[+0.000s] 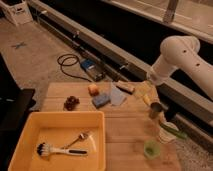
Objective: Place apple in metal cup
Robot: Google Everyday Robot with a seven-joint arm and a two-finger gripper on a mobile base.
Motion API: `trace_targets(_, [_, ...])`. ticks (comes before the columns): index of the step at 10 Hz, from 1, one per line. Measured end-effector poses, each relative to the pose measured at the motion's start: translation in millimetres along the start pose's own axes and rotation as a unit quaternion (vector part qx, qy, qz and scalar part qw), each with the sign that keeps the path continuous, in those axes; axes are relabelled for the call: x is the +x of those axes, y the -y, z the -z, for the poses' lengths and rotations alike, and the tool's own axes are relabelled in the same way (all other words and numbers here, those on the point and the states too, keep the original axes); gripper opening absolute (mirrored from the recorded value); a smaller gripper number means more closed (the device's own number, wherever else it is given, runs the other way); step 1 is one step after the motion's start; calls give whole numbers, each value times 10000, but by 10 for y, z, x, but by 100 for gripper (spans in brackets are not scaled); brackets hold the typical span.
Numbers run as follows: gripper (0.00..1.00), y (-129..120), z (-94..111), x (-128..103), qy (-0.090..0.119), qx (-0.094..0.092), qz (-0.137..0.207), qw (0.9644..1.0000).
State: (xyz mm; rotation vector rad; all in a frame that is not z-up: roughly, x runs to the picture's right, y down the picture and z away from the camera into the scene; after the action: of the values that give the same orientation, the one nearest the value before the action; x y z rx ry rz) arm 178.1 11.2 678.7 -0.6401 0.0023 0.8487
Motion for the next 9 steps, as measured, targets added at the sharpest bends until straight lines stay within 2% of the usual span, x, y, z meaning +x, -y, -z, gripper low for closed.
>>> trace_targets(2, [80,-176,-30,-120,58,-12,244,9997])
trace_targets(4, [80,-171,-29,-110,55,-8,237,9997])
trace_targets(6, [80,-107,-48,-107,12,119,113,9999])
trace_targets(8, [80,-13,-161,-264,31,117,88,9999])
trace_targets(9, [80,22,-279,-418,40,60,119,9999])
